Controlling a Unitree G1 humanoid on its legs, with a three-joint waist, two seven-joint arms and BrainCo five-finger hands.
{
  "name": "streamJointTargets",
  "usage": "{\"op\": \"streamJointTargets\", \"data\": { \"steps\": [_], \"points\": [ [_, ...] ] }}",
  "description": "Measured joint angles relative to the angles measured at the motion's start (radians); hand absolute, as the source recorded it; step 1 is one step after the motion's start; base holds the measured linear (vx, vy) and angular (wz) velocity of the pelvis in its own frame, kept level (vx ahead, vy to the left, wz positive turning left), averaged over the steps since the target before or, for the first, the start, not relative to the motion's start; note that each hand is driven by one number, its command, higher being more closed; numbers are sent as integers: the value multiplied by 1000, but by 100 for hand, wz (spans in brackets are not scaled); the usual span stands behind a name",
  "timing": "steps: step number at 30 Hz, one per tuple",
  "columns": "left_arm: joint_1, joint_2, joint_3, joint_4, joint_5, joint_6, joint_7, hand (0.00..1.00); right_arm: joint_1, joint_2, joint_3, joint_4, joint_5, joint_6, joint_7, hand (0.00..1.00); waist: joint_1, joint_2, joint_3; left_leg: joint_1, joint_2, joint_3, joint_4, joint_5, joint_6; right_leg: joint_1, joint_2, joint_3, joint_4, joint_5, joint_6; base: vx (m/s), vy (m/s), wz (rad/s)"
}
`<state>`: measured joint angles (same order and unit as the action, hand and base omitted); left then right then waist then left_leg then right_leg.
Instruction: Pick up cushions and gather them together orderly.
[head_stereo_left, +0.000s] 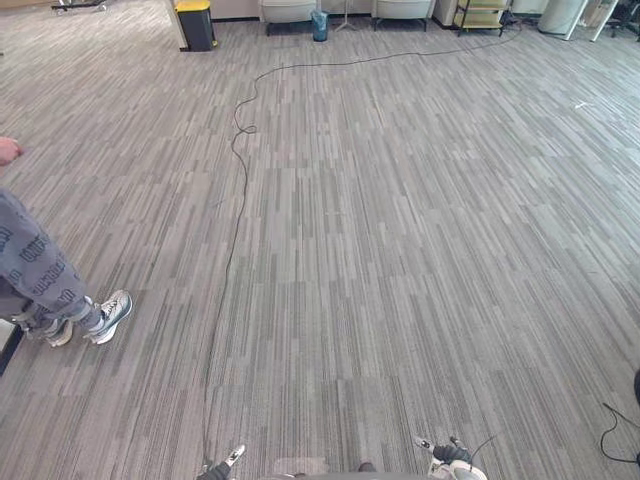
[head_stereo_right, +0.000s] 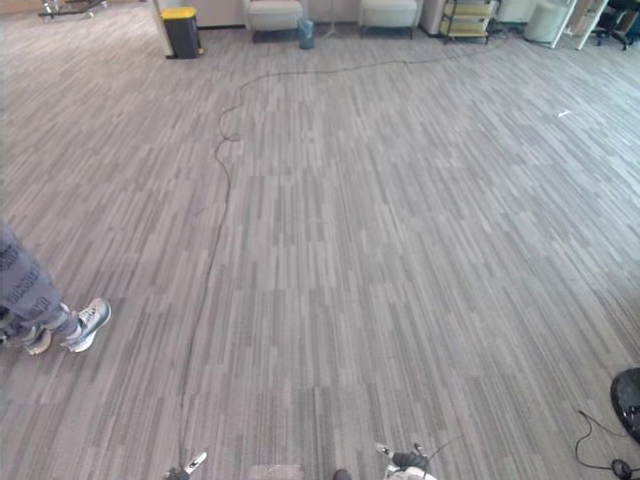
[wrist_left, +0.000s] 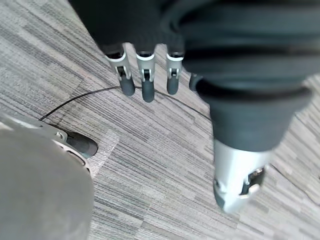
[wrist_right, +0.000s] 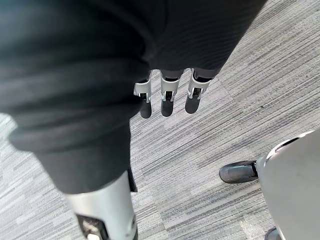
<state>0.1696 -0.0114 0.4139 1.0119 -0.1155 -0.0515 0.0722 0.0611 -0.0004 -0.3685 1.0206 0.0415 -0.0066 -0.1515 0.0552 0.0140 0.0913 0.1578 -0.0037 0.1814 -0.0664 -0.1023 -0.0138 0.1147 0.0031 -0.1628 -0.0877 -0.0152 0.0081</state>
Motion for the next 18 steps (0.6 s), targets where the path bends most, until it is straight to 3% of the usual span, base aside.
{"op": "streamJointTargets", "data": {
  "steps": [9, 18],
  "points": [
    [-8, 48, -89, 11, 38, 0, -11, 0, -6, -3, 21, 42, 42, -8, 24, 0, 0, -20, -7, -3, -9, -27, -3, 2, 3, -2, -6, -25, 0, -1, 2, -13, -12, 8],
    [-25, 58, -76, 18, 55, 1, -11, 0, -18, -2, 42, 52, 48, -11, 29, 0, 1, -34, 17, -33, -5, -29, 14, 6, 7, -32, -11, -32, 42, -21, 0, -56, -18, 3]
  ]
}}
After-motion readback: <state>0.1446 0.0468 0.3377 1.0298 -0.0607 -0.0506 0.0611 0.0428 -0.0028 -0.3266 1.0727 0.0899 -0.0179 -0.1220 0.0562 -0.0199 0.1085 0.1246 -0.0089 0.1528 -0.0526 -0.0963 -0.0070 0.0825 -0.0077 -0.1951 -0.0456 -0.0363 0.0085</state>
